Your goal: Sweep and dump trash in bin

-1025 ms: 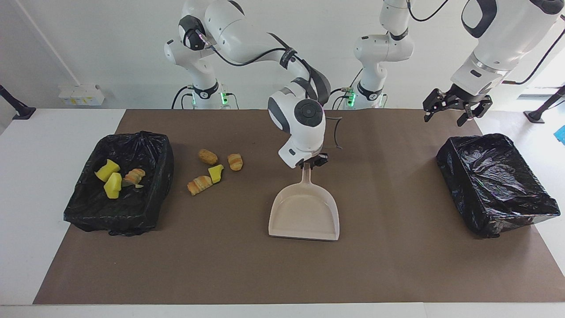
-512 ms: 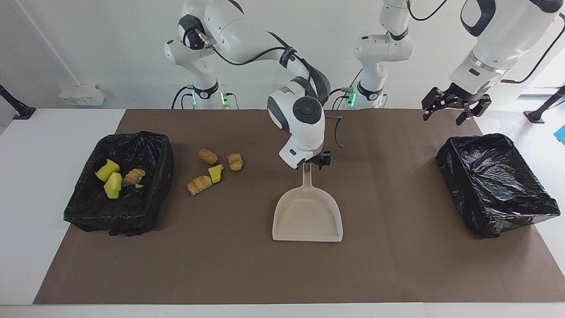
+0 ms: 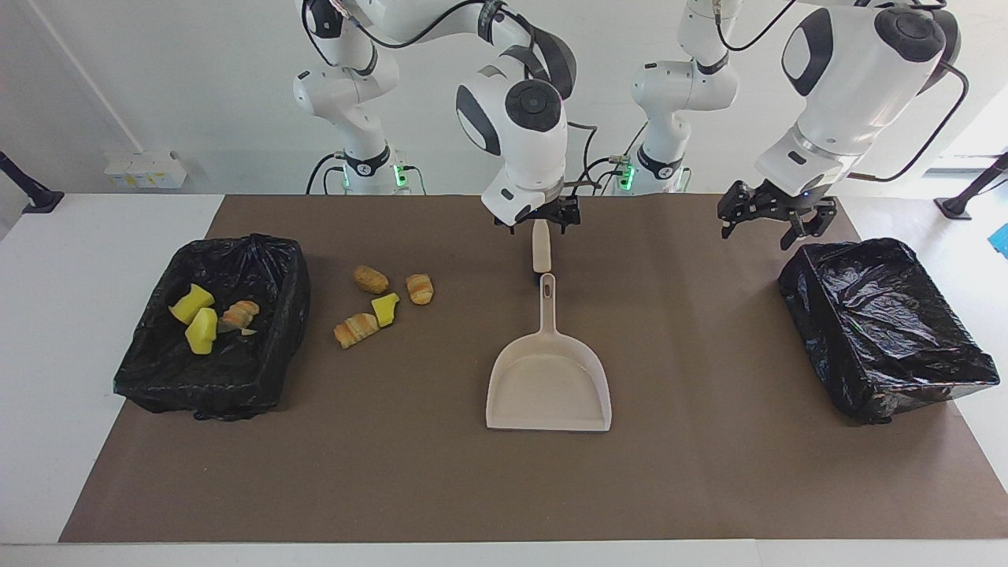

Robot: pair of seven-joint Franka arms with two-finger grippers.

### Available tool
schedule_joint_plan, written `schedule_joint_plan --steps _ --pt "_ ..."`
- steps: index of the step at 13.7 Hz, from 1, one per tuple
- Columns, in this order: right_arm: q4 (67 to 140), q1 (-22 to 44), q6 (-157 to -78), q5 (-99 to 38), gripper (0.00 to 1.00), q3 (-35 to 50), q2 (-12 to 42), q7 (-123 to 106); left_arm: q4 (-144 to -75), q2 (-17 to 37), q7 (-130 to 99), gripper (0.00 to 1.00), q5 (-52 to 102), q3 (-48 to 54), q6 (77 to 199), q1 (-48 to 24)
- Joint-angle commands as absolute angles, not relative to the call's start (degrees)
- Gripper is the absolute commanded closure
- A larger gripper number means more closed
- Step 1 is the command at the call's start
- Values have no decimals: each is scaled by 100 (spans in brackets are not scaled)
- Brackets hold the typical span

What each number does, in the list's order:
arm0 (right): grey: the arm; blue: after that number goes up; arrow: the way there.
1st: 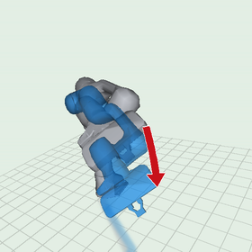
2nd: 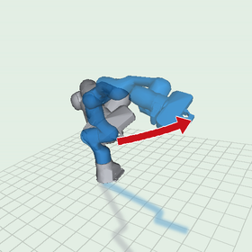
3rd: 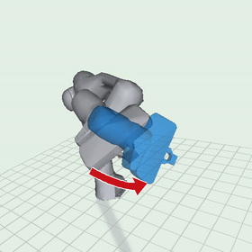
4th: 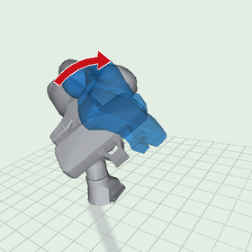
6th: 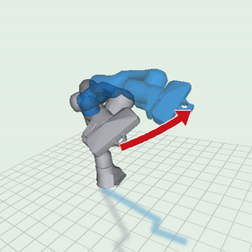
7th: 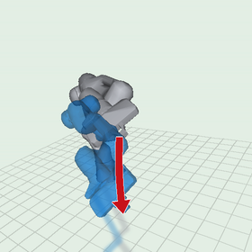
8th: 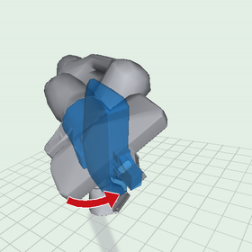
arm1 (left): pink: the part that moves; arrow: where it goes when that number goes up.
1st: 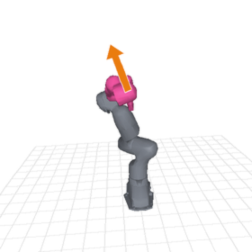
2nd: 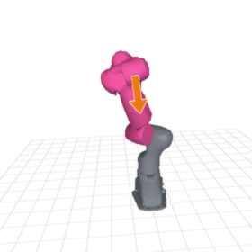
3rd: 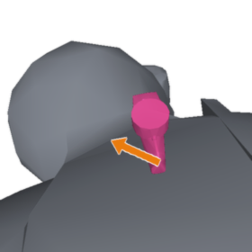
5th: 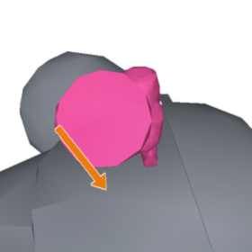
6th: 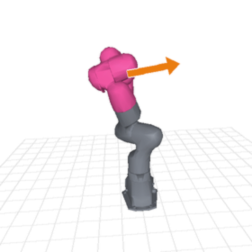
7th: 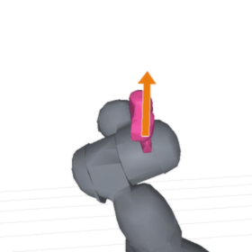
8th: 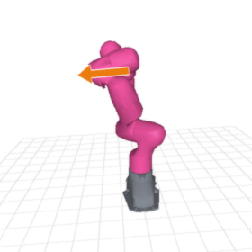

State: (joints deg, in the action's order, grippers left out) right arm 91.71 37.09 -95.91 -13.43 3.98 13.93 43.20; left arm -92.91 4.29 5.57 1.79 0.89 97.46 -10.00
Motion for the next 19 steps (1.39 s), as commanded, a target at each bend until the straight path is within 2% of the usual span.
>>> schedule_joint_plan --steps 1,3,5,9,12,16,19 --pt "10961 4138 -10551 -1712 0 378 373 4684 -9308 772 194 0 202 18 10264 -1352" --pt "12212 4437 -11247 -1802 0 378 -279 4658 -9290 1141 -226 0 316 18 10650 -1677" --pt "12488 4754 -11486 -2143 0 387 -264 4702 -9290 1510 -840 0 290 9 11089 -2195" --pt "12964 5009 -12540 -2180 0 396 60 4763 -9430 1801 -1449 0 211 9 11698 -2820" --pt "12964 5079 -12665 -2206 0 396 141 4781 -10017 1828 -2134 0 88 9 12434 -3242" --pt "12981 5168 -12674 -2215 28 396 167 4773 -10686 1723 -2495 0 149 26 12945 -3471" --pt "13122 5247 -12885 -2215 37 396 176 4729 -10855 1696 -2812 0 158 35 13105 -3621"
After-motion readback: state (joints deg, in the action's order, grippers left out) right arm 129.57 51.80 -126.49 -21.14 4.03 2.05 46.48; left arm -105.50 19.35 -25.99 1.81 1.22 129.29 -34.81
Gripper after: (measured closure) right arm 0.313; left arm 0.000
